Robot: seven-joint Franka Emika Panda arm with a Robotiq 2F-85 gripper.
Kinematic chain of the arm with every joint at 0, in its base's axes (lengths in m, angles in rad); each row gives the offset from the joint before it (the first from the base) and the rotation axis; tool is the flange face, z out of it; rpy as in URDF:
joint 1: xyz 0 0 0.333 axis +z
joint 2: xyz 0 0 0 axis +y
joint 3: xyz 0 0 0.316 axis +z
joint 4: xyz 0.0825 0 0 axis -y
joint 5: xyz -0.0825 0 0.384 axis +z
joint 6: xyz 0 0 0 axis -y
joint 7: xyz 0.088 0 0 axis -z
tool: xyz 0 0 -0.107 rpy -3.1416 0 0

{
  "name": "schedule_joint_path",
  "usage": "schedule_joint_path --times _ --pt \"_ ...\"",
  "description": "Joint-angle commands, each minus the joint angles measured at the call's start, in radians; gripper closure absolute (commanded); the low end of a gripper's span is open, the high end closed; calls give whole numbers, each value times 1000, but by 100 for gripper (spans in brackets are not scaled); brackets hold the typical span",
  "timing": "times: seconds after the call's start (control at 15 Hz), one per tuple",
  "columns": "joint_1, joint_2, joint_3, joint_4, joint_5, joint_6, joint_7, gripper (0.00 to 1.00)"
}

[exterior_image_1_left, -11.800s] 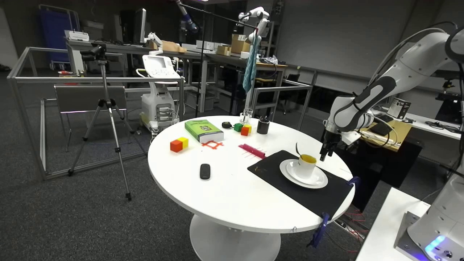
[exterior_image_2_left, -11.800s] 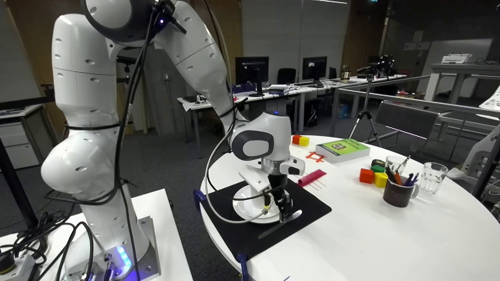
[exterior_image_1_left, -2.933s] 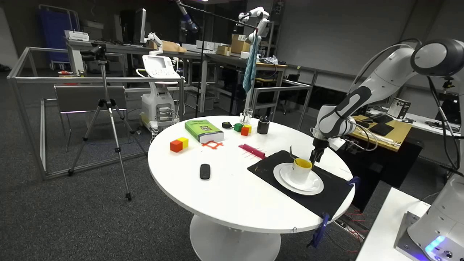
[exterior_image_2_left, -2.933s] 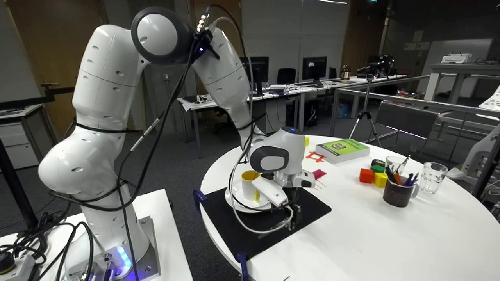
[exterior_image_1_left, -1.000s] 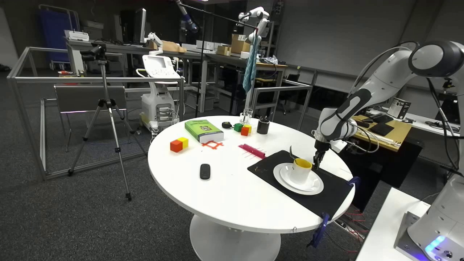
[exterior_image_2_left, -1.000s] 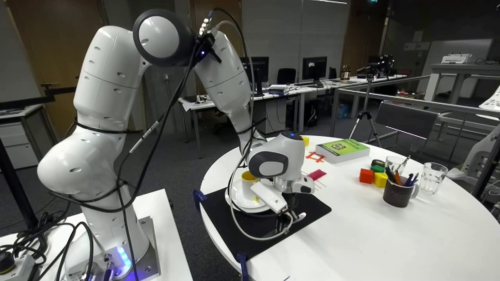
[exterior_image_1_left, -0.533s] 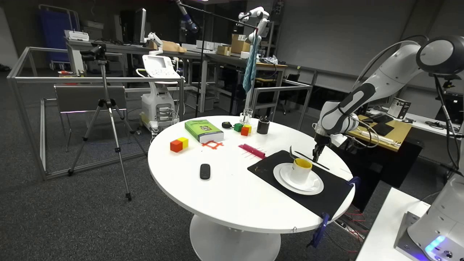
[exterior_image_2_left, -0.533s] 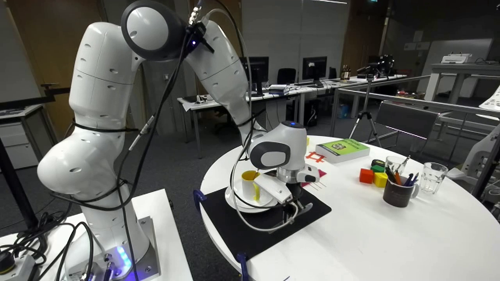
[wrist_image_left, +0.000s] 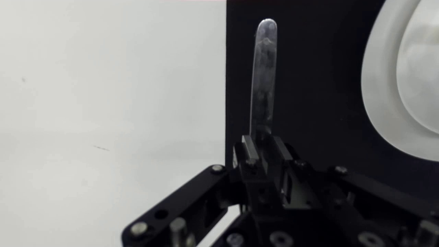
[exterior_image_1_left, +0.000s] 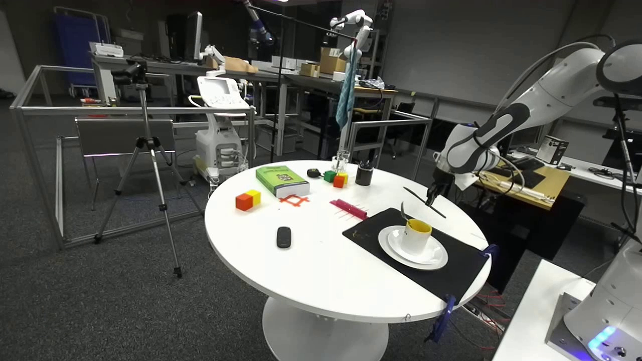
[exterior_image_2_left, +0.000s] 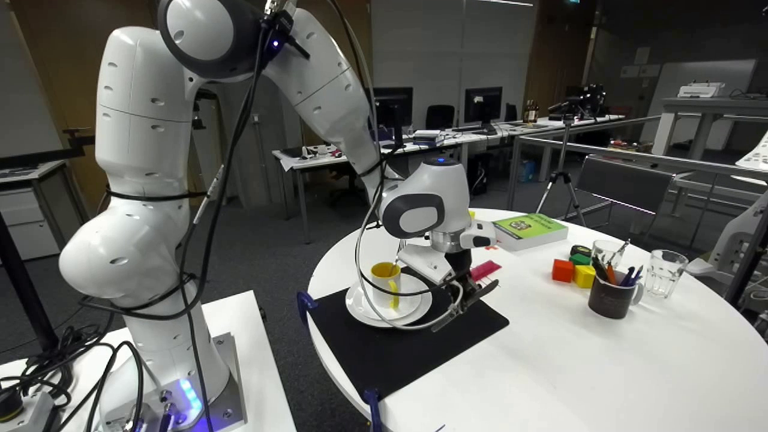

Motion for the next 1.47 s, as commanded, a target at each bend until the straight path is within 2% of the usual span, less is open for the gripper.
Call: schedule_joint_path --times 0.0,0.2,0.47,0.87,1.07,1.4 --pt "53 -71 -22 -89 -13 164 87 96" --pt "112 -87 -59 -139 -58 309 152 96" --pt "254 -104 -185 -188 -101 441 194 96" --pt "493 -156 -370 -238 -78 505 155 96" --pt "549 -193 -371 -270 -85 505 151 96" --pt "557 -271 -278 -350 -94 517 150 96"
